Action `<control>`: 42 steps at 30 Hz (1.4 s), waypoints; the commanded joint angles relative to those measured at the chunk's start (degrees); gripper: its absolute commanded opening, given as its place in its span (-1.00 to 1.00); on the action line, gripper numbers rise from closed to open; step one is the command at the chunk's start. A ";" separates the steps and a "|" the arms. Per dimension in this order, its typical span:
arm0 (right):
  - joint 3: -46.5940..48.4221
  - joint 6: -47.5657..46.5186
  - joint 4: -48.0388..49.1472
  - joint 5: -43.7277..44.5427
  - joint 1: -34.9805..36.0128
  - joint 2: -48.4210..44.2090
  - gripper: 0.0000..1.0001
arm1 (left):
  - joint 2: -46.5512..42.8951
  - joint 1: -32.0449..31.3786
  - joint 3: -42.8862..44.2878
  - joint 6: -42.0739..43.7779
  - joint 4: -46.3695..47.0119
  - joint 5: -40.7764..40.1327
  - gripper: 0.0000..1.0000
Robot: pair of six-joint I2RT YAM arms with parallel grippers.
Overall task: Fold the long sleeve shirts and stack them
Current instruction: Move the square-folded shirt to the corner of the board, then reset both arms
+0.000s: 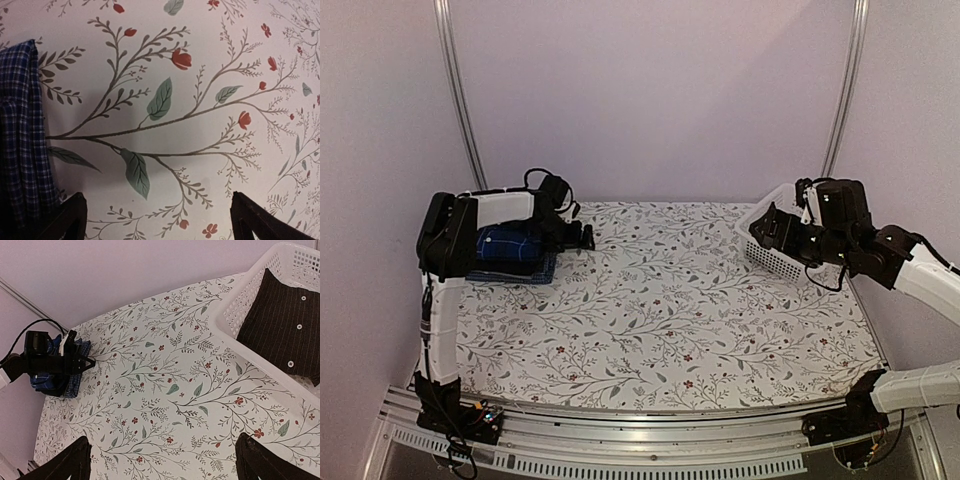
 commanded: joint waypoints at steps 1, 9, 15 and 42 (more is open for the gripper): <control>0.06 -0.77 -1.09 1.35 -0.14 -0.63 0.98 | -3.86 -1.99 2.21 0.47 0.16 3.20 1.00; 0.89 -0.49 -0.57 2.35 -0.14 1.40 0.98 | -13.66 -6.25 -2.24 -2.12 4.73 7.05 0.99; 1.44 -0.37 0.15 3.98 -0.13 2.59 0.98 | -22.70 -11.72 -9.77 -5.09 8.90 6.13 1.00; 0.70 -3.80 -0.16 10.02 -0.14 -4.02 0.98 | -49.48 -15.71 -35.04 -9.65 24.91 -0.93 0.99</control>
